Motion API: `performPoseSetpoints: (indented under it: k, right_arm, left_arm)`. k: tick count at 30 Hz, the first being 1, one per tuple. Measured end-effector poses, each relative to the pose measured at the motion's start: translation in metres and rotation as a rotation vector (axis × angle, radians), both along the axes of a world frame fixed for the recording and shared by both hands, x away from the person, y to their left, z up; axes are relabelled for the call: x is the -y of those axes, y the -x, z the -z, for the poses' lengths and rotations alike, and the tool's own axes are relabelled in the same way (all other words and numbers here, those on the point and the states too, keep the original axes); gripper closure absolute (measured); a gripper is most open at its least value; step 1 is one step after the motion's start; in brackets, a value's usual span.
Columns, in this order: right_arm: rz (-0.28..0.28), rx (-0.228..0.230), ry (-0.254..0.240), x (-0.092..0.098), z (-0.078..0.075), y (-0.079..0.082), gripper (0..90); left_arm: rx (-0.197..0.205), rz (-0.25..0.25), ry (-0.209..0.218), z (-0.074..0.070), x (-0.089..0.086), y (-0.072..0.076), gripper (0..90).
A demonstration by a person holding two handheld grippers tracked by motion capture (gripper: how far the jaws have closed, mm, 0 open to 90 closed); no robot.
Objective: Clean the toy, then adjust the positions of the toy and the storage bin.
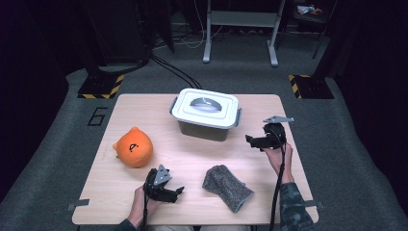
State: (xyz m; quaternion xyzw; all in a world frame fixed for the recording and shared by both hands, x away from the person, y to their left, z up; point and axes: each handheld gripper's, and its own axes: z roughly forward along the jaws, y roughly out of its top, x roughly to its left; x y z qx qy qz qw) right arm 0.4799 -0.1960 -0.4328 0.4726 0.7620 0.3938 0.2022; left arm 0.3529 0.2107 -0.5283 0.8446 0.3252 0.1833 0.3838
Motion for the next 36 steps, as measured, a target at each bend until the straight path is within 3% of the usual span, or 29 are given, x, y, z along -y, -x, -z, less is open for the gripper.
performPoseSetpoints:
  k: [1, 3, 9, 13, 17, 25, 29, 36]
  right_arm:
    - [-0.003, -0.002, -0.007, -0.001, -0.001, -0.003, 2.9]
    - [0.002, 0.004, -0.007, -0.003, -0.002, -0.009, 4.1]
    - [0.001, 0.0, -0.035, -0.008, -0.007, -0.027, 8.1]
    - [0.019, 0.004, -0.054, -0.012, -0.011, -0.038, 17.7]
    - [0.033, 0.019, -0.074, -0.017, -0.015, -0.048, 33.0]
    - [0.047, -0.007, -0.085, -0.029, -0.016, -0.07, 57.6]
    - [0.046, -0.024, -0.093, -0.031, -0.012, -0.078, 63.6]
    - [0.057, -0.037, -0.149, -0.029, -0.008, -0.083, 73.3]
  left_arm:
    - [0.004, -0.001, -0.016, 0.0, 0.0, -0.001, 11.1]
    - [-0.028, 0.012, -0.03, 0.001, 0.0, -0.002, 11.1]
    - [-0.036, 0.002, -0.026, 0.001, -0.001, -0.003, 11.1]
    - [-0.031, -0.002, -0.022, 0.001, -0.001, -0.003, 11.1]
    - [-0.035, -0.005, -0.026, 0.001, -0.001, -0.003, 11.1]
    - [-0.023, -0.005, -0.032, 0.001, -0.001, -0.002, 11.2]
    - [-0.024, -0.005, -0.032, 0.001, -0.001, -0.002, 11.2]
    - [-0.028, -0.006, -0.03, 0.001, -0.001, -0.002, 11.2]
